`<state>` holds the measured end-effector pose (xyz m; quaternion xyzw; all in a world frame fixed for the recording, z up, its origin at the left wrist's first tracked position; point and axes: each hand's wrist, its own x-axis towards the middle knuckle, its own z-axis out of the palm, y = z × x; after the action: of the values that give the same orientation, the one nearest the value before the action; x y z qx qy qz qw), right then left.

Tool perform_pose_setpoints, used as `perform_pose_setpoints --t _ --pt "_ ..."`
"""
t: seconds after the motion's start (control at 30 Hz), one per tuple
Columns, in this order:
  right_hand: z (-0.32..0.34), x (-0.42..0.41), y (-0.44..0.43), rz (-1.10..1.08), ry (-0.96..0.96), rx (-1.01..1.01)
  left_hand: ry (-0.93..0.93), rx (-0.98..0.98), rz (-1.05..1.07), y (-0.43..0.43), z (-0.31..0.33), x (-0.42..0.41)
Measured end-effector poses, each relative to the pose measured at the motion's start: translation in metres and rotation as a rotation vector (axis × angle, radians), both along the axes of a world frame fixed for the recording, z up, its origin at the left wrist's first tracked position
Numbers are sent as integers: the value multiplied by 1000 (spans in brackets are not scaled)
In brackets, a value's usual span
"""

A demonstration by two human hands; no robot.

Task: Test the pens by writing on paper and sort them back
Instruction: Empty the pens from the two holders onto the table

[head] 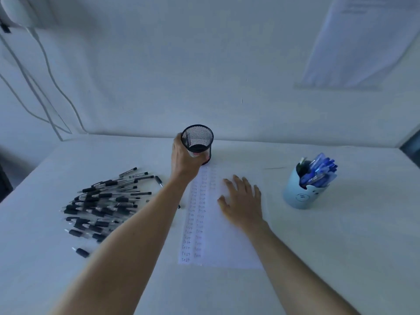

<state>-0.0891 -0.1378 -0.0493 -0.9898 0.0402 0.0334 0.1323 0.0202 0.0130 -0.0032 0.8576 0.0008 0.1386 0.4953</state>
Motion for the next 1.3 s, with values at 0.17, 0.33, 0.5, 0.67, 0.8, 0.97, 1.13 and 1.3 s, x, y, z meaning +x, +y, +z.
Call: perform_pose_setpoints --t 0.17,0.33,0.5,0.67,0.8,0.97,1.13,1.3 --pt "-1 -4 2 -7 -54 -6 67 2 4 -10 -2 10" --pt "-3 -5 1 8 -51 19 118 -32 33 -14 -3 6" --pt "-1 -3 -5 40 -19 53 179 -51 45 -17 3 0" --pt "6 -19 -19 -43 -277 433 94 42 236 -35 1 -30" --pt "13 -47 -42 -285 -458 585 -11 176 23 -64 -13 -67" --pt "20 -83 -81 -653 -506 523 -45 472 -443 -105 -31 -92" --pt "7 -84 -114 -761 -721 603 58 718 -476 -137 -41 -100" --pt "4 -67 -137 -525 -486 786 69 774 -478 -143 -54 -100"
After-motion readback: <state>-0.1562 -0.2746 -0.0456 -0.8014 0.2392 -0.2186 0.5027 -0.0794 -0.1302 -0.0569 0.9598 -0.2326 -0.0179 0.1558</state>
